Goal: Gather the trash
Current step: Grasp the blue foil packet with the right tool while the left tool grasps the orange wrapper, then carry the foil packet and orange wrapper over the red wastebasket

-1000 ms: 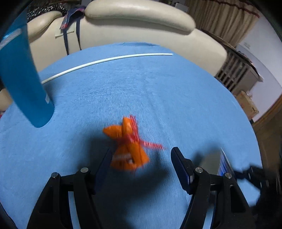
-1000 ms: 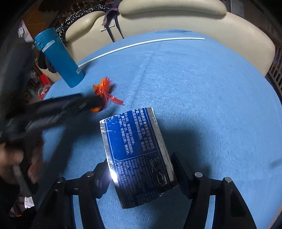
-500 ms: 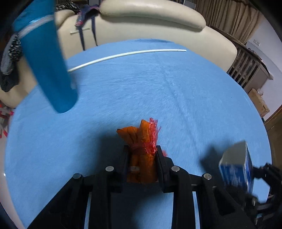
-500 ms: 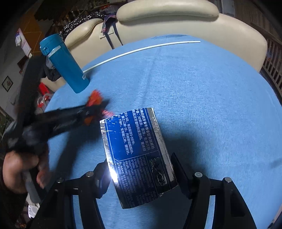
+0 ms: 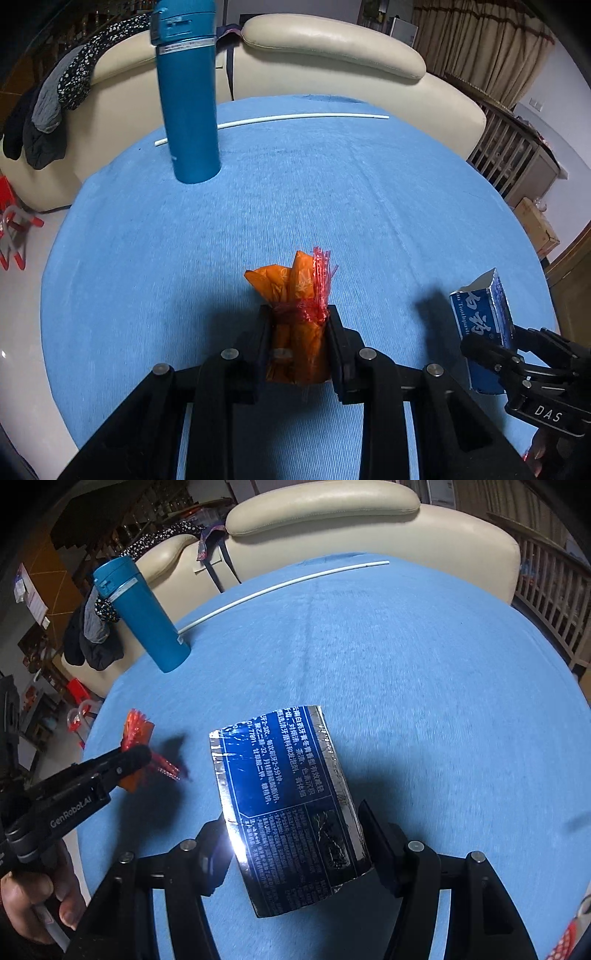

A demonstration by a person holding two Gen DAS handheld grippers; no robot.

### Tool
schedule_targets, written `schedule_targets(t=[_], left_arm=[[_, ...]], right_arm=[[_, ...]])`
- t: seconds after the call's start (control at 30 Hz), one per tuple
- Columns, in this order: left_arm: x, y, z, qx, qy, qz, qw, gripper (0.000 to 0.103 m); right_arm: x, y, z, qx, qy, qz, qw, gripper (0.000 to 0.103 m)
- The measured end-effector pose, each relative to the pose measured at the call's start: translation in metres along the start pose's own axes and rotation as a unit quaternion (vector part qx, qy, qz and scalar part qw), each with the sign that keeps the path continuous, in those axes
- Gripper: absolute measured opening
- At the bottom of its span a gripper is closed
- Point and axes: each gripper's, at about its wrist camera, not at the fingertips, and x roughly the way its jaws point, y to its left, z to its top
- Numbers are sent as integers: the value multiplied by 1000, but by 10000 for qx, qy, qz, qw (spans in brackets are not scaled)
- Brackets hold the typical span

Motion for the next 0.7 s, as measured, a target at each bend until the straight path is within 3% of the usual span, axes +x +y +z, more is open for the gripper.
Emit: schedule_targets(t=[0.3,0.7], left_arm=[[-17,-3,-18,38,-92,-78,9999,29],[-24,-7,-24,105,-146,-94,9998,29]], right_arm=[[-12,10,-25,174,-121,31,9998,67],[-27,8,-35,267,-293,13,9992,67]])
